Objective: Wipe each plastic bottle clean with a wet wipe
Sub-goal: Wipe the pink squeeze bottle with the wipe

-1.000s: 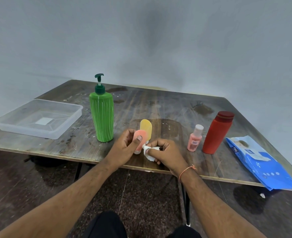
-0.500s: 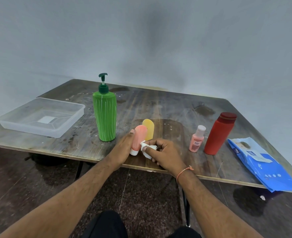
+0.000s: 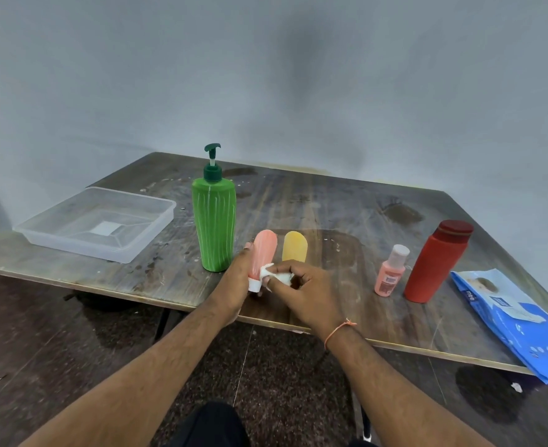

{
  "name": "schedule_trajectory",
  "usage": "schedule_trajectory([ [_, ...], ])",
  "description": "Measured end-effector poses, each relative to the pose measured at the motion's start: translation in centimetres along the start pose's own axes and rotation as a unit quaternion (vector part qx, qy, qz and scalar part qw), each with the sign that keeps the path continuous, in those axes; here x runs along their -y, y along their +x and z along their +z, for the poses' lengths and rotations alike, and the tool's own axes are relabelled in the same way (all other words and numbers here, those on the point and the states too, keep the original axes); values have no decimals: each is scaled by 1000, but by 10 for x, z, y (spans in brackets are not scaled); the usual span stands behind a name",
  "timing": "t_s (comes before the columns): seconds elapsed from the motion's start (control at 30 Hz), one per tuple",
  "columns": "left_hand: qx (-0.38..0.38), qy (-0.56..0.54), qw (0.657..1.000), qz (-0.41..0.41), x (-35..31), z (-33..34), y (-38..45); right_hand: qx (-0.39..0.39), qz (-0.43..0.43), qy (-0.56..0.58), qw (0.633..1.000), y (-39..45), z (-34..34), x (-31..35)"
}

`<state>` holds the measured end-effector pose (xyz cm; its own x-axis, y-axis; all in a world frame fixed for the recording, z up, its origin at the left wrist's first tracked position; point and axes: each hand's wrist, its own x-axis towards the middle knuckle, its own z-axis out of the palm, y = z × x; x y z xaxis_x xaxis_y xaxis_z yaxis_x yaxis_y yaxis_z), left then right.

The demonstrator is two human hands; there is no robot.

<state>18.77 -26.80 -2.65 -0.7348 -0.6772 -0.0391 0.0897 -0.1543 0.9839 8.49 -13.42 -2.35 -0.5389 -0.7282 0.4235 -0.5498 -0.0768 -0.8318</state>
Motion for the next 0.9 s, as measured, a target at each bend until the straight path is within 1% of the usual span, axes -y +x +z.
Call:
schedule_trajectory([
  [0.07, 7, -15, 1000, -4, 1, 0, 1, 10, -19, -37, 999, -3, 0, 0],
  [0.1, 9, -12, 1000, -3, 1, 0, 0, 6, -14, -42, 999, -3, 0, 0],
  [0.2, 11, 26, 1000, 8, -2, 3, -1, -31, 19, 5, 999, 2, 0, -2],
  [0.27, 15, 58, 998, 15, -1, 2, 0, -48, 9, 20, 999, 2, 0, -1],
  [0.37, 31, 114, 993, 1, 1, 0, 2, -23, -26, -1, 999, -4, -2, 3],
  [0.47, 39, 146, 989, 3, 0, 2, 0, -8, -13, -21, 1000, -7, -1, 5],
  [0.57, 13, 167, 986, 28, -4, 6, -7, -46, 19, -4, 999, -4, 0, 0],
  [0.67, 14, 175, 984, 43, -5, 12, -11, -71, 0, 14, 997, -1, 1, -1],
  [0.77, 16, 186, 981, 53, -2, 9, -8, -36, -20, 9, 999, -6, -1, 5],
  [0.83, 21, 187, 980, 64, -3, 9, -8, -13, -8, 2, 1000, -9, -1, 9],
  [0.9, 18, 189, 979, 73, -5, 10, -11, -18, 8, 3, 1000, -9, -1, 8],
])
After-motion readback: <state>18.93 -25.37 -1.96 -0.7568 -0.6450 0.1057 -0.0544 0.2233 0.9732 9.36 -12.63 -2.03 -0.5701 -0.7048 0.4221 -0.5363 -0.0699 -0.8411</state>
